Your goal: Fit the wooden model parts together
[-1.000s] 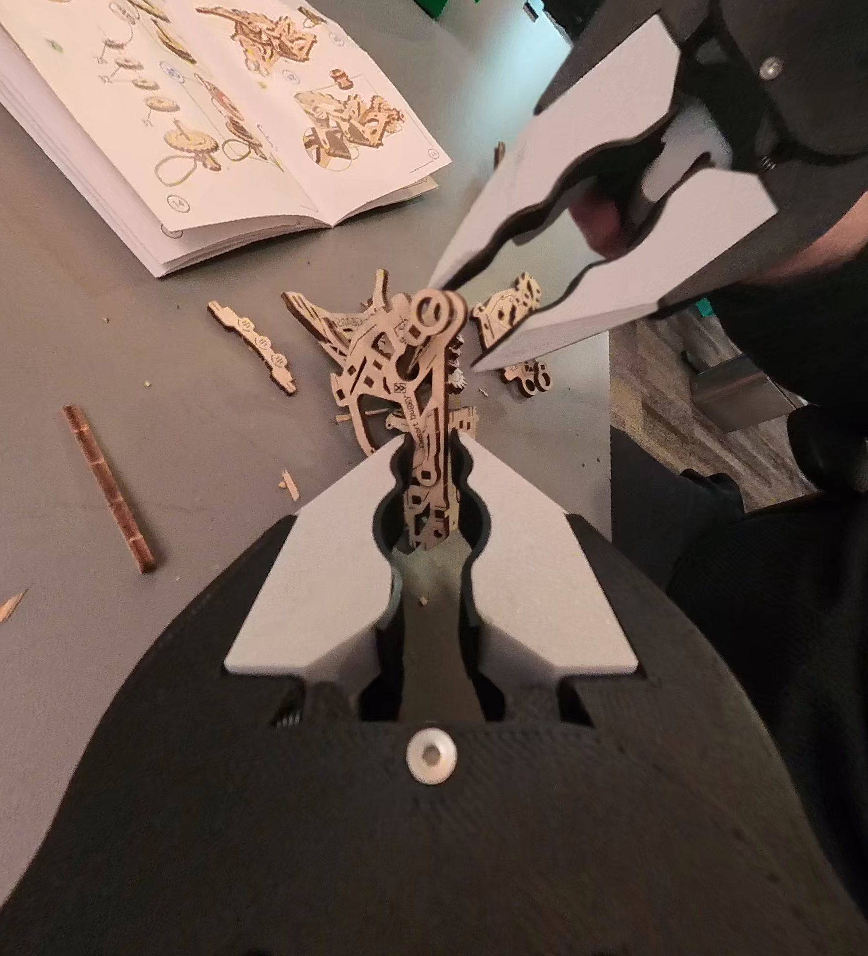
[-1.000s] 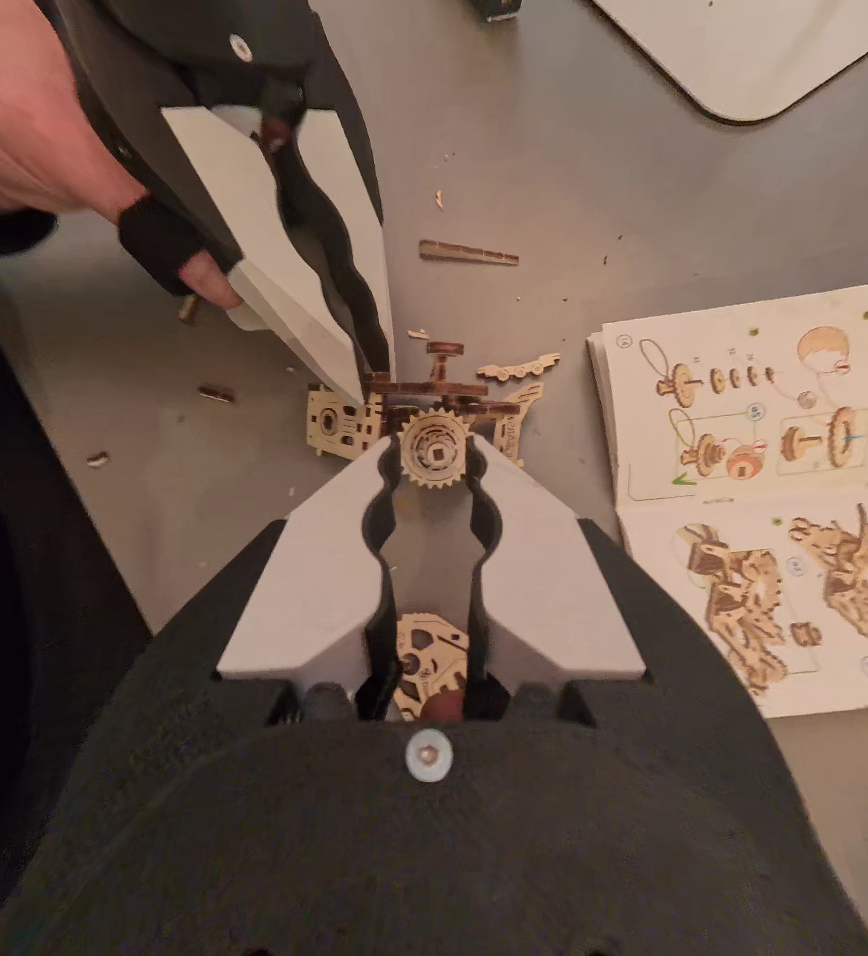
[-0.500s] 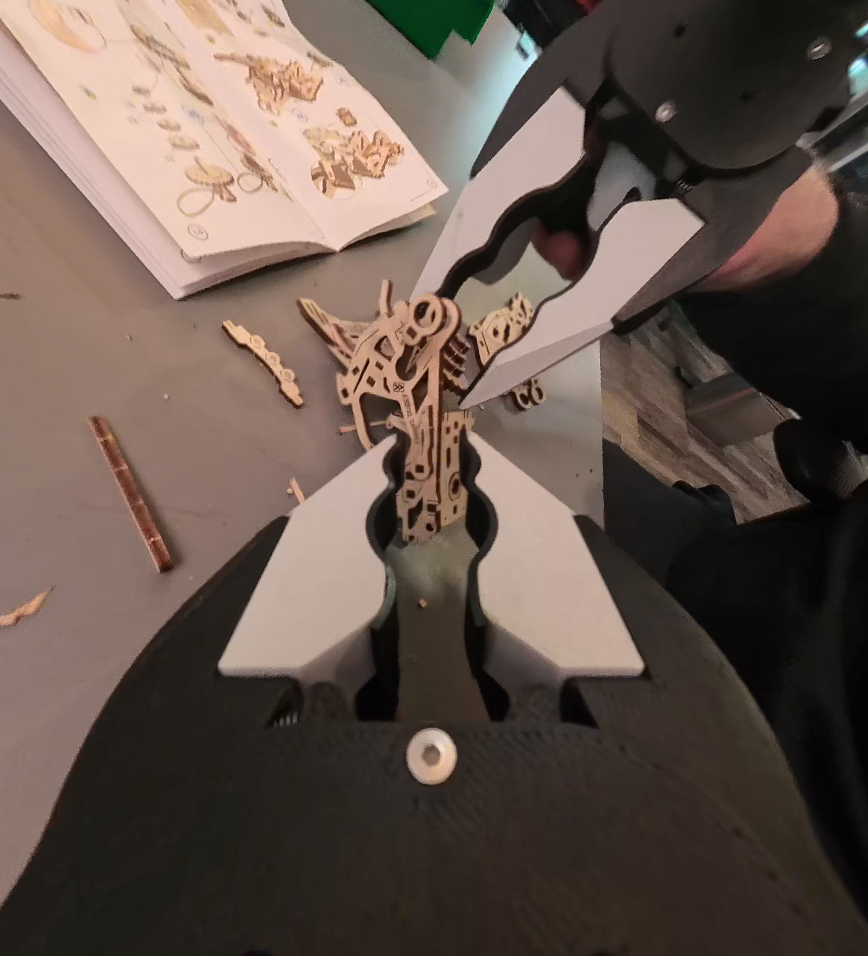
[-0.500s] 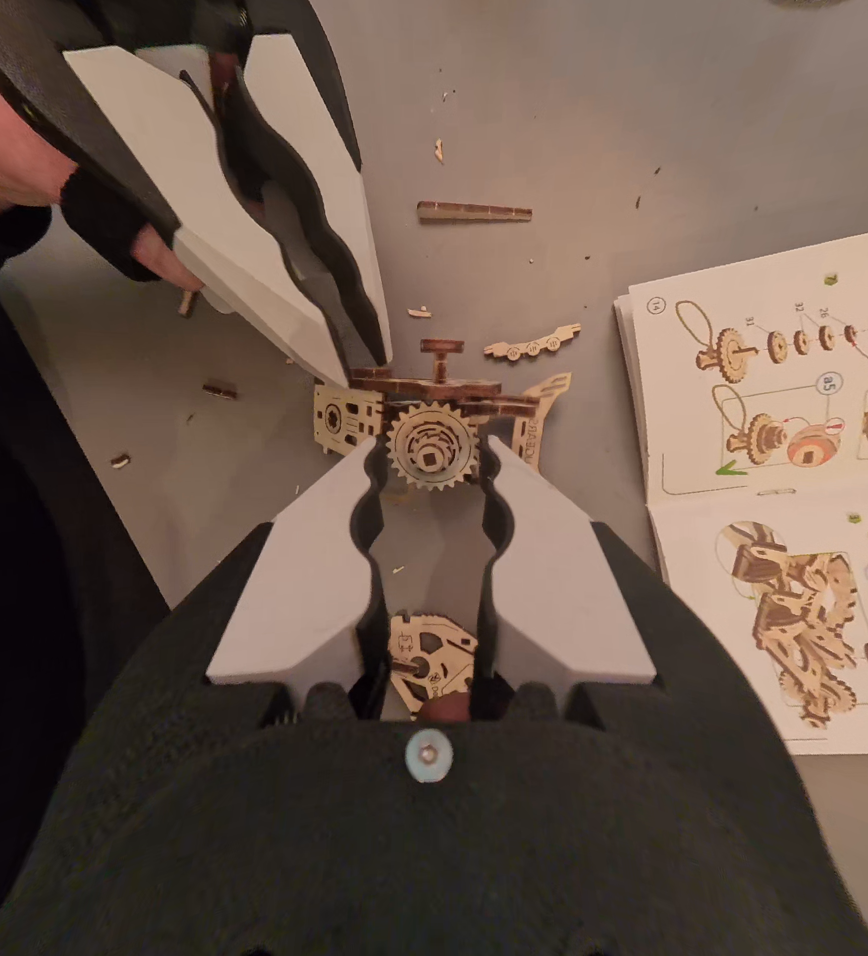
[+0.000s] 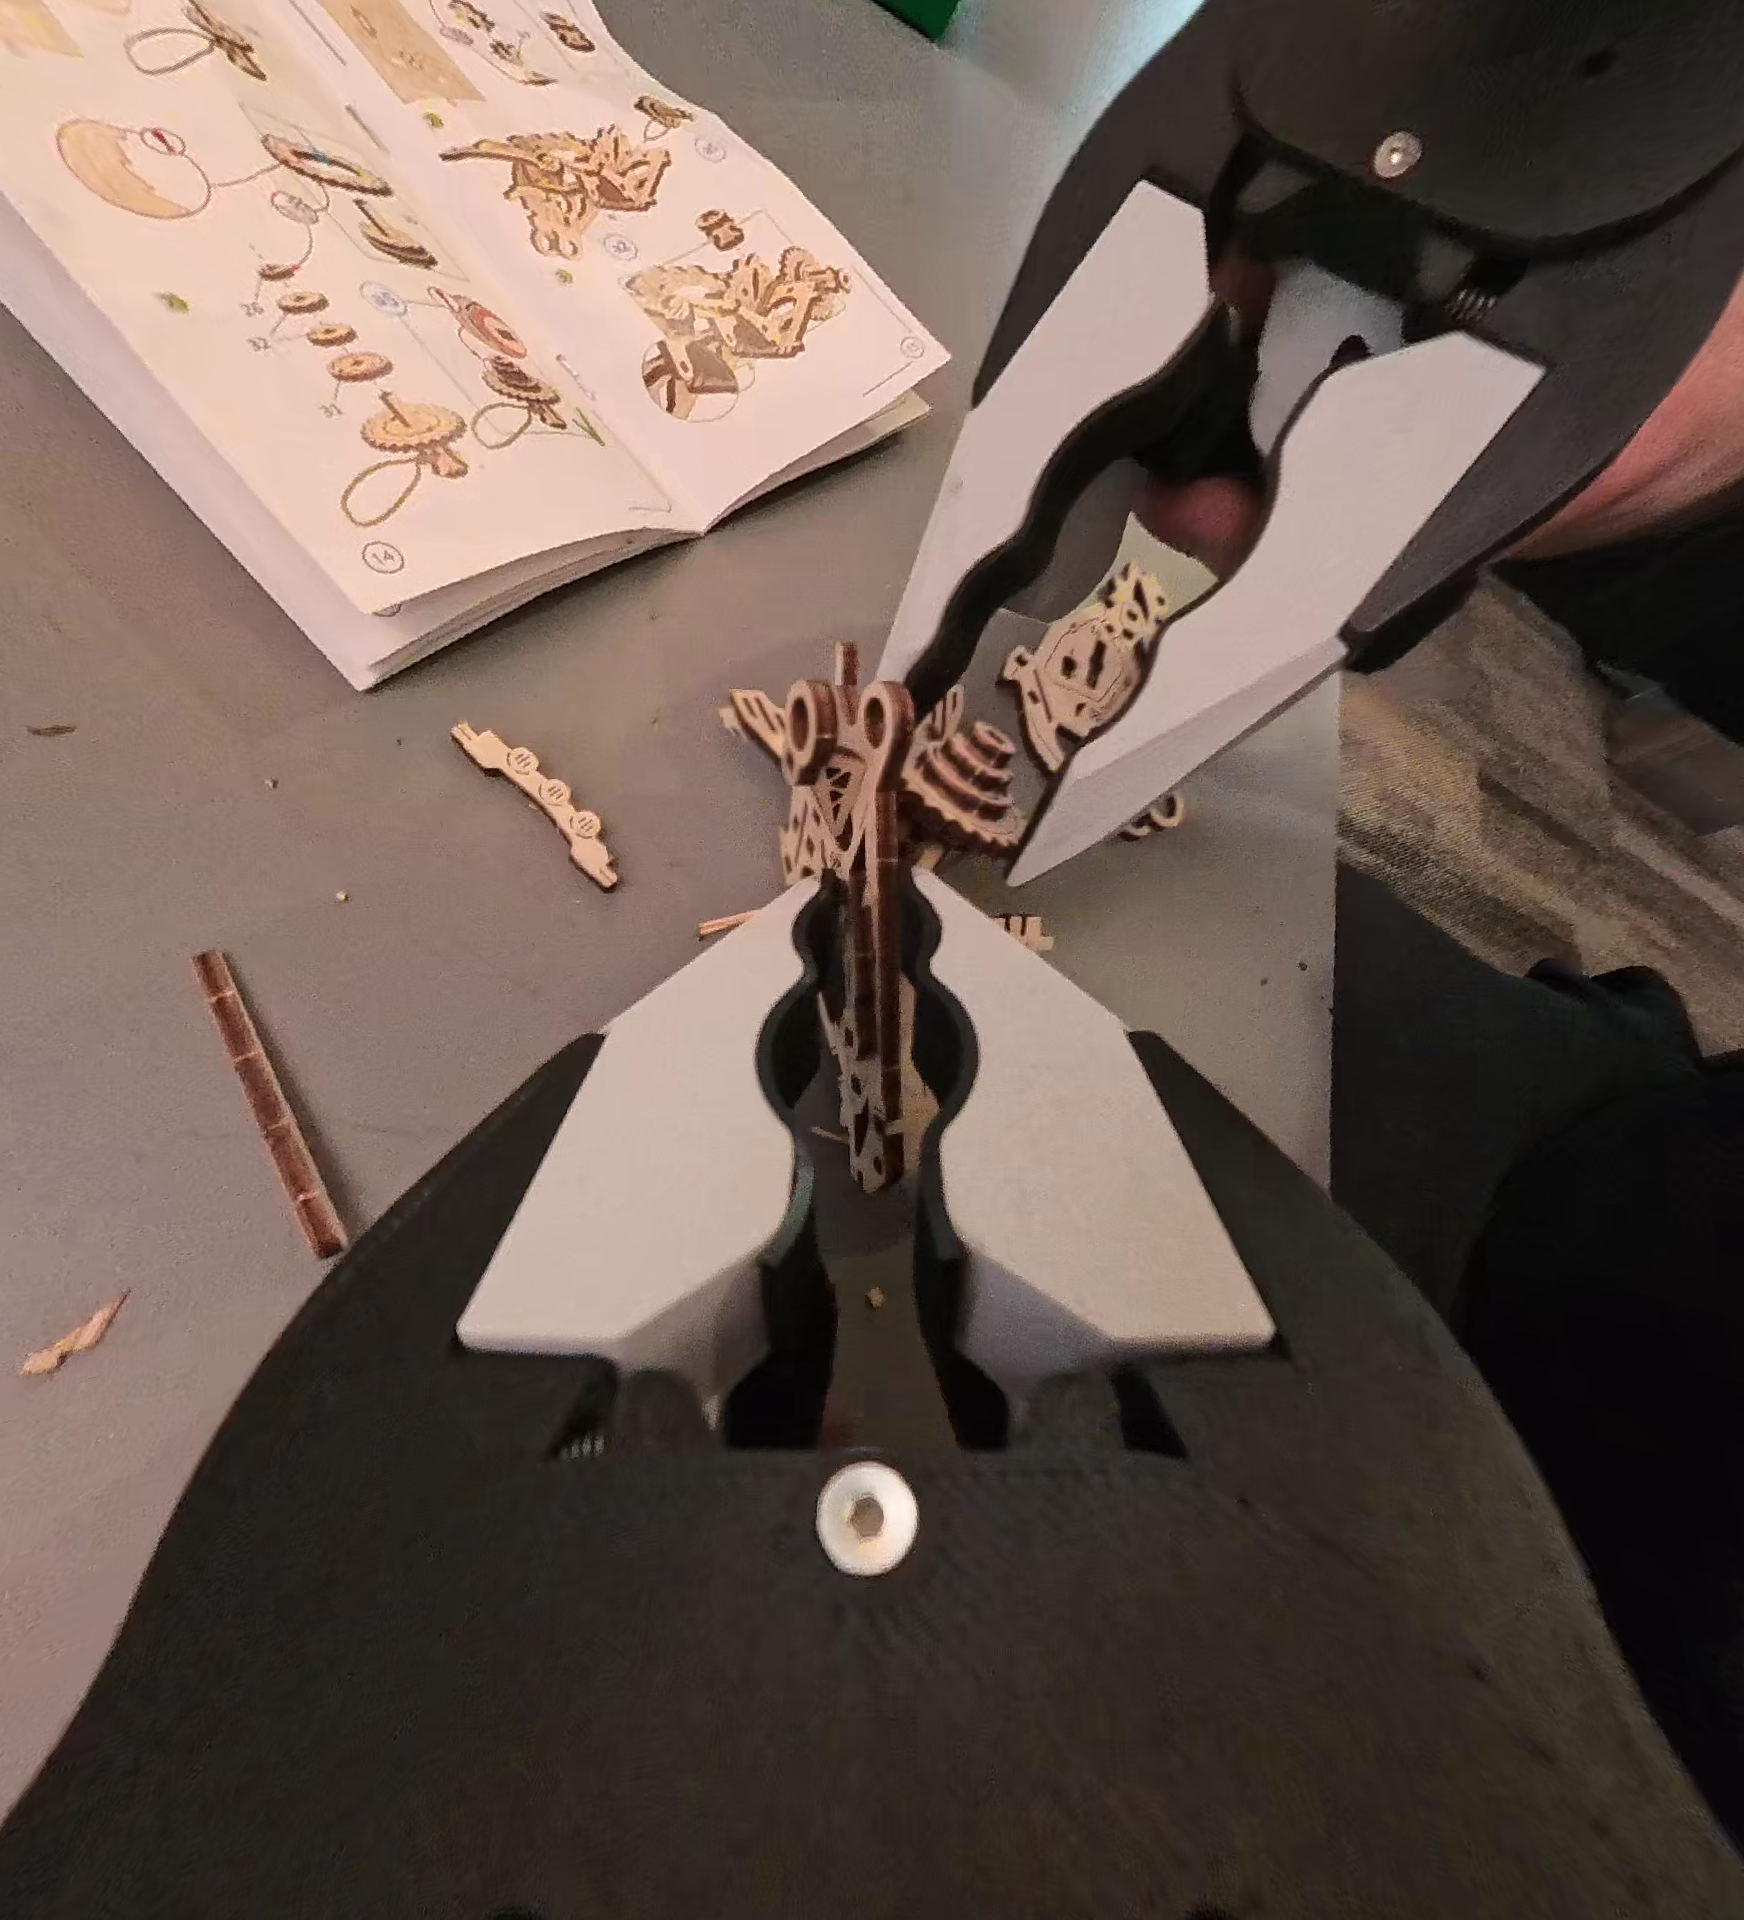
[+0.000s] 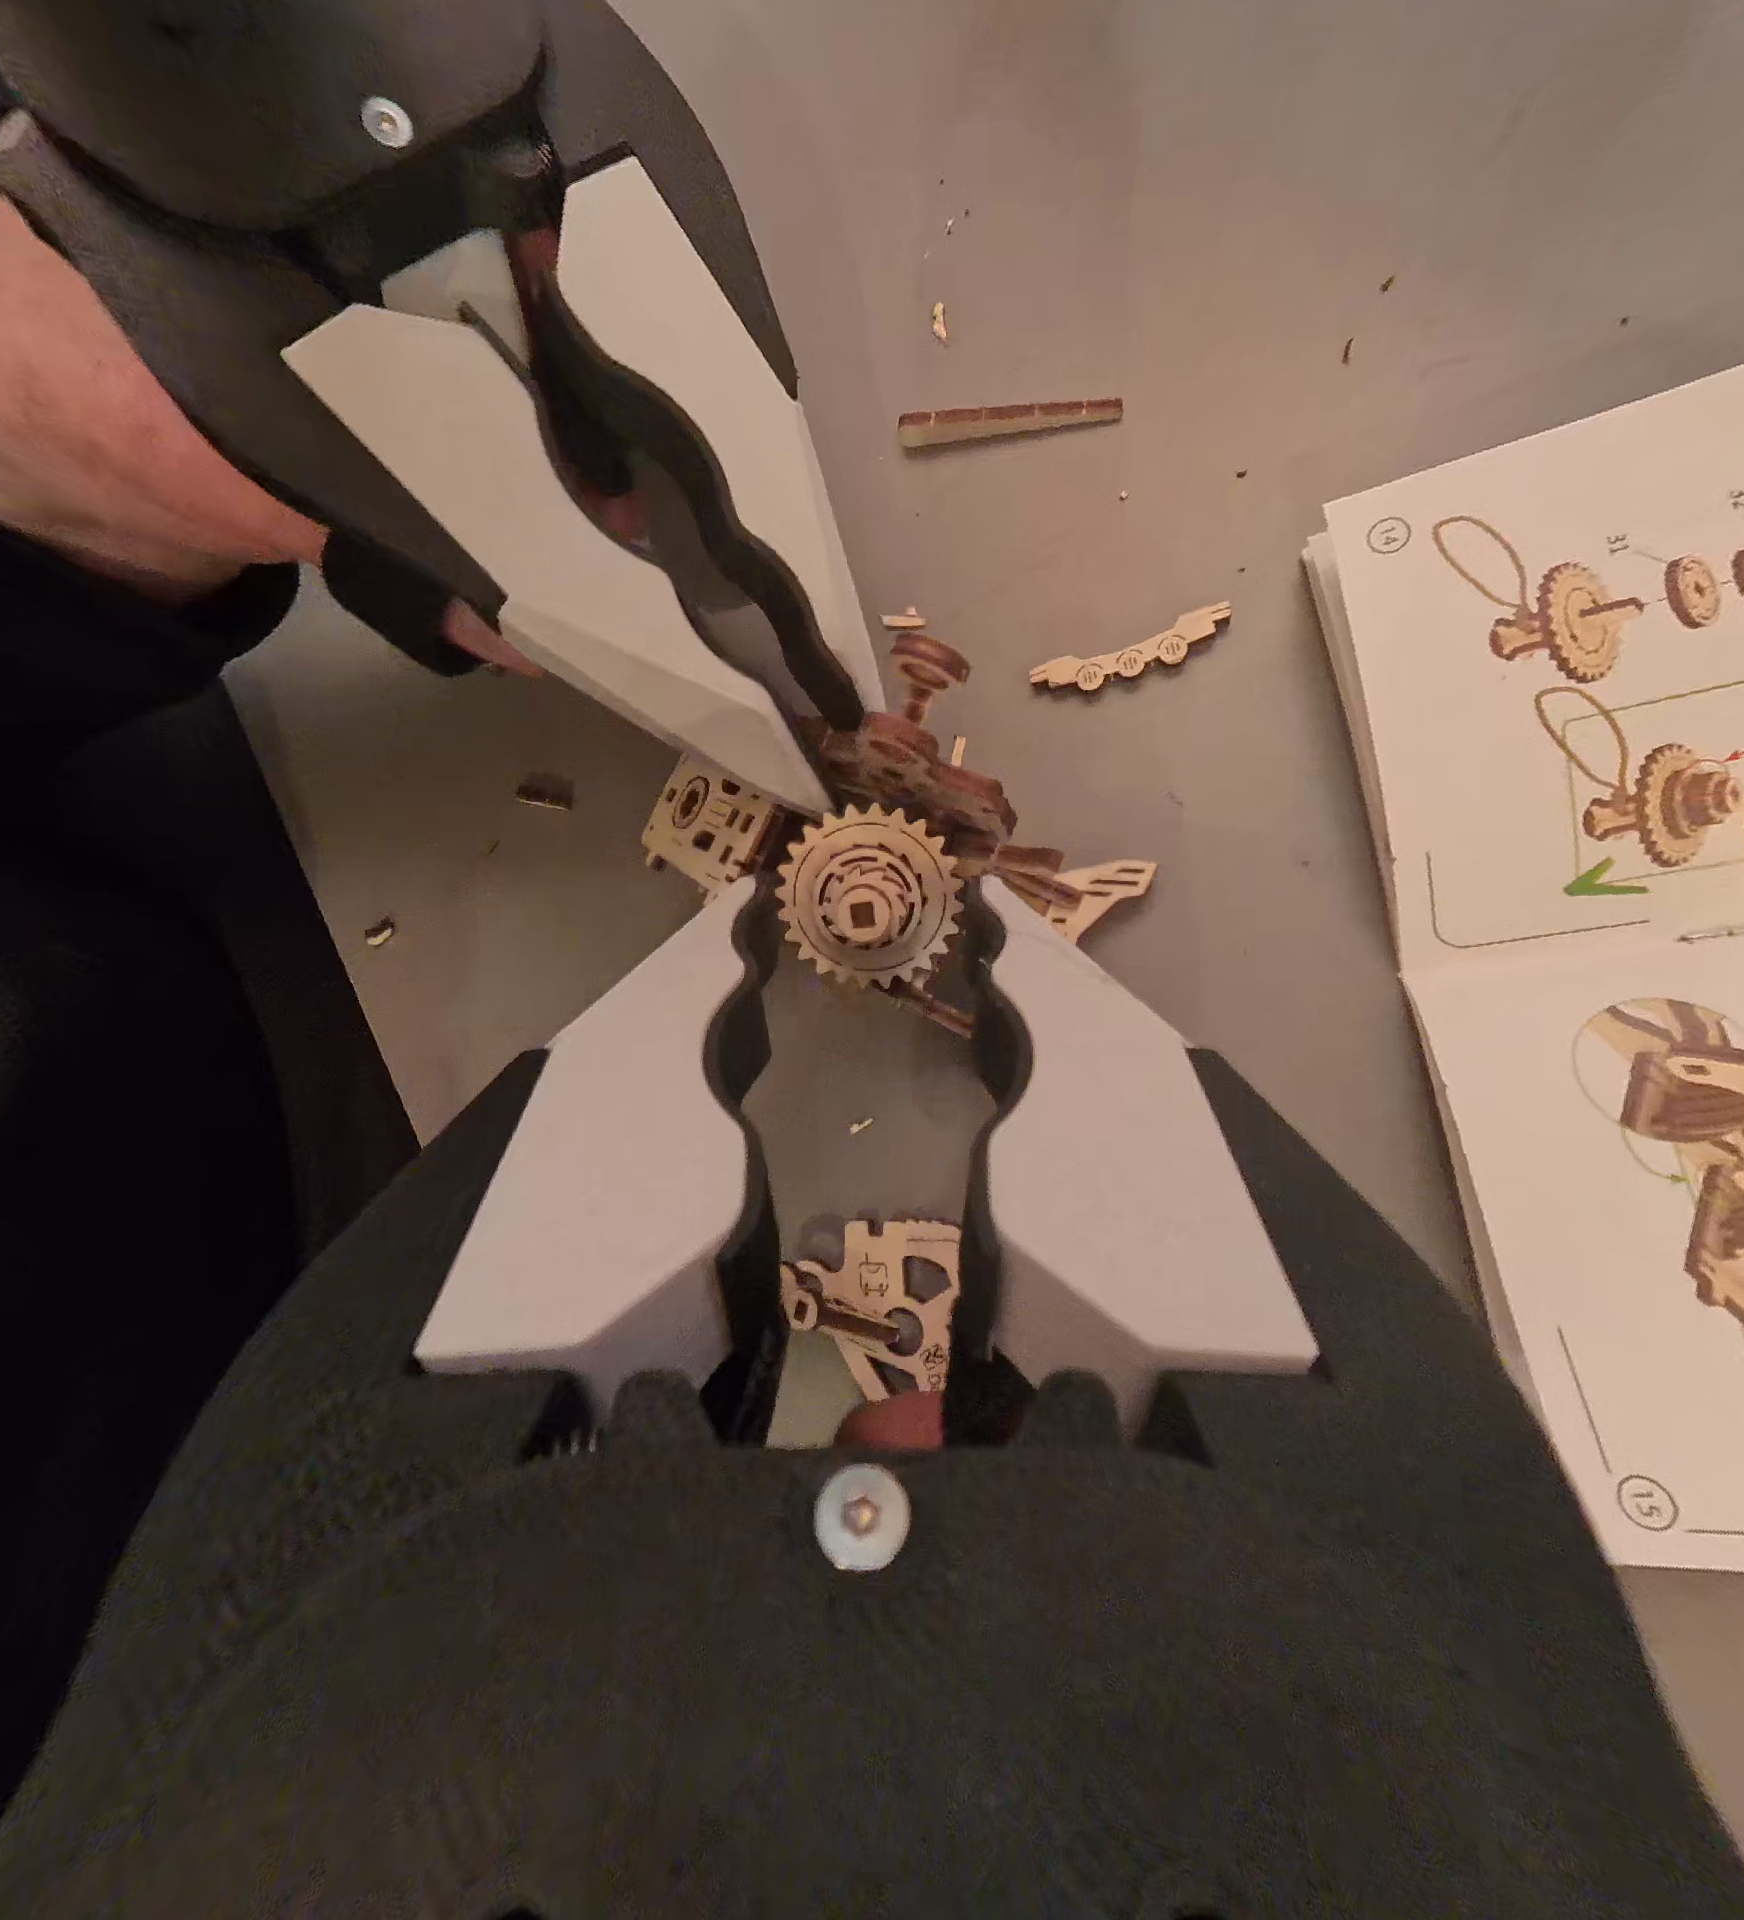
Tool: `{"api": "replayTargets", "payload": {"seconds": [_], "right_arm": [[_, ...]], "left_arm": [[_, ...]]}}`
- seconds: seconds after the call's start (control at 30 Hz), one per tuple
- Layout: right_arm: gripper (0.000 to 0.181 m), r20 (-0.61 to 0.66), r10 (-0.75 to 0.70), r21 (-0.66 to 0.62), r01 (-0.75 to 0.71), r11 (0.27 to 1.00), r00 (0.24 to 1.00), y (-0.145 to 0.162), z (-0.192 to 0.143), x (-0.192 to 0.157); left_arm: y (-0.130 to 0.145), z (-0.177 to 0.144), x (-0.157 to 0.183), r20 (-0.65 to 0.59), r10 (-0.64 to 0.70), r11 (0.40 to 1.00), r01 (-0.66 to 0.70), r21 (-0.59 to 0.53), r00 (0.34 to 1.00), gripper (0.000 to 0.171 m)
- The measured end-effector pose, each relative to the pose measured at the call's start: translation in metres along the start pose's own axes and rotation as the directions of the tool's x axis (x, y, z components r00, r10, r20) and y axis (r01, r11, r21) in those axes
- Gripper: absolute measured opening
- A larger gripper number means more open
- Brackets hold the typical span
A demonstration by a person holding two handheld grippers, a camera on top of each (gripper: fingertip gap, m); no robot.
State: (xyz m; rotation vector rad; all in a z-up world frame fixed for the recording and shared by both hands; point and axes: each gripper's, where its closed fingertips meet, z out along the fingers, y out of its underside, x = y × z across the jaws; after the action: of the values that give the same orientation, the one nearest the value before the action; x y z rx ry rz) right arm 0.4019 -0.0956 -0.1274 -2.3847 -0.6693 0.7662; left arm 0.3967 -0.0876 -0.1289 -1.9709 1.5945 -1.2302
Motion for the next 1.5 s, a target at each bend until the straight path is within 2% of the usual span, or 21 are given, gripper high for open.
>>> {"api": "replayTargets", "payload": {"seconds": [0.17, 0.23, 0.37, 0.47, 0.57, 0.67, 0.8, 0.83, 1.03, 1.17, 1.3, 1.5], "right_arm": [[0.032, 0.039, -0.013, 0.064, 0.011, 0.998, 0.999, -0.004, -0.007, -0.005], [0.032, 0.03, -0.071, 0.079, 0.068, 0.995, 0.997, -0.005, -0.009, -0.009], [0.033, -0.069, -0.193, 0.079, 0.199, 0.977, 0.979, -0.008, -0.014, -0.011], [0.033, -0.166, -0.325, 0.086, 0.342, 0.936, 0.931, -0.014, -0.022, -0.014], [0.033, -0.202, -0.377, 0.107, 0.403, 0.909, 0.904, -0.016, -0.026, -0.018], [0.033, -0.186, -0.327, 0.188, 0.36, 0.914, 0.927, -0.019, -0.033, -0.021], [0.033, -0.05, -0.125, 0.316, 0.135, 0.939, 0.991, -0.023, -0.04, -0.024], [0.033, -0.05, -0.115, 0.327, 0.125, 0.937, 0.992, -0.023, -0.042, -0.024], [0.033, -0.26, -0.339, 0.248, 0.402, 0.881, 0.904, -0.017, -0.043, -0.025], [0.04, -0.202, -0.382, 0.242, 0.423, 0.873, 0.902, -0.02, -0.051, -0.035], [0.034, -0.042, -0.379, 0.217, 0.378, 0.9, 0.925, -0.018, -0.06, -0.04], [0.023, 0.022, -0.459, 0.137, 0.452, 0.881, 0.888, -0.015, -0.059, -0.038]], "left_arm": [[-0.004, -0.002, 0.002, -0.039, -0.063, 0.997, 0.064, 0.034, 0.997, 0.006], [-0.007, -0.003, 0.003, -0.052, -0.074, 0.996, 0.076, 0.048, 0.996, 0.005], [-0.015, -0.006, 0.008, -0.059, -0.07, 0.995, 0.073, 0.064, 0.996, 0.005], [-0.02, -0.009, 0.012, -0.071, -0.067, 0.995, 0.072, 0.072, 0.995, 0.005], [-0.024, -0.011, 0.016, -0.086, -0.067, 0.994, 0.073, 0.076, 0.994, 0.005], [-0.03, -0.015, 0.02, -0.092, -0.056, 0.993, 0.065, 0.1, 0.994, 0.005], [-0.035, -0.018, 0.024, -0.036, 0.01, 0.995, -0.007, 0.104, 0.999, 0.005], [-0.035, -0.018, 0.025, -0.019, 0.028, 0.995, -0.026, 0.097, 0.999, 0.005], [-0.042, -0.019, 0.027, 0.008, 0.069, 0.993, -0.069, 0.094, 0.998, 0.005], [-0.044, -0.021, 0.031, 0.019, 0.106, 0.991, -0.108, 0.08, 0.994, 0.005], [-0.049, -0.023, 0.038, 0.03, 0.16, 0.984, -0.162, 0.074, 0.987, 0.005], [-0.052, -0.023, 0.039, 0.062, 0.204, 0.977, -0.207, 0.058, 0.977, 0.005]]}}
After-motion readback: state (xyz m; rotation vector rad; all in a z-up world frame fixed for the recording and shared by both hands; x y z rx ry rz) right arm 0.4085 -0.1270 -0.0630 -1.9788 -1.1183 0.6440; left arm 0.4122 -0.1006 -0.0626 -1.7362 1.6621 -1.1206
